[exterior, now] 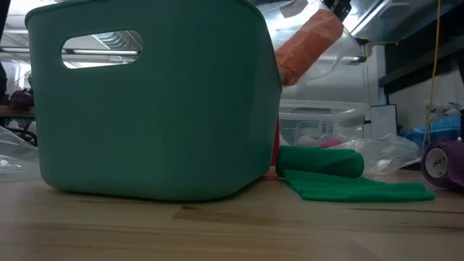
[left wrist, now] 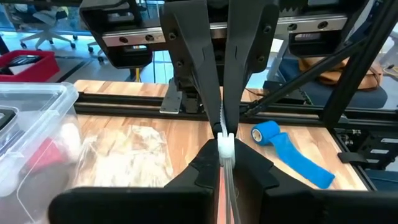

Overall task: Roll bandage
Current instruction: Close the transparent zip bag

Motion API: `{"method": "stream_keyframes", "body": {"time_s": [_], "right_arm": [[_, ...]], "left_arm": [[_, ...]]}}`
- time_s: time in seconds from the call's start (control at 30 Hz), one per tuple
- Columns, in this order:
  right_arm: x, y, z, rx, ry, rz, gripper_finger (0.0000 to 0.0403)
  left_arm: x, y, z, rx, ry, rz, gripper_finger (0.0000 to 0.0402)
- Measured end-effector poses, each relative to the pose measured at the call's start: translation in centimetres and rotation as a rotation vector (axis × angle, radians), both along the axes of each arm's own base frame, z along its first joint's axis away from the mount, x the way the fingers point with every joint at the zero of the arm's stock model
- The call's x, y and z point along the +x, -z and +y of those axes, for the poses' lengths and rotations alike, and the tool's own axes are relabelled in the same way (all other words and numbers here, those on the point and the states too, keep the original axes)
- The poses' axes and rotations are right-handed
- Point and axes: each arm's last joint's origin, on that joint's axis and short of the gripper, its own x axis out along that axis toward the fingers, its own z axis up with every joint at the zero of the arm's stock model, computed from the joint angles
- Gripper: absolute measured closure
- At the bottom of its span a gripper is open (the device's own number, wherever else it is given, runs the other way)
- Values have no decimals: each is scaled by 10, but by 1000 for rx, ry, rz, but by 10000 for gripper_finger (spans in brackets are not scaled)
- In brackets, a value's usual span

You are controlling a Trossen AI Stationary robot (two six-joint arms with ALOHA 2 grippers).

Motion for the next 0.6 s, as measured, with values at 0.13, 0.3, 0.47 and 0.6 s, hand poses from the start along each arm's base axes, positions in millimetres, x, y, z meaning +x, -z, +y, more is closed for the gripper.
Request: {"method": "stream_keyframes", "body": {"time_s": [0.13,0.3,0.47,0.6], "right_arm": [[-1,0,0,-1,0,3,403],[-6,-4,-1,2,0,-10,403],[-13,-7,-2,2,0,-11,403],[-18,-6,-3,-8,13,17,403]], "left_arm": [[0,0,0,0,2,2,393],[0,-1,0,-11,-1,-12,393],[0,0,-1,-11,2,0,400],[0,1,-2,-27,1,11,401]]}}
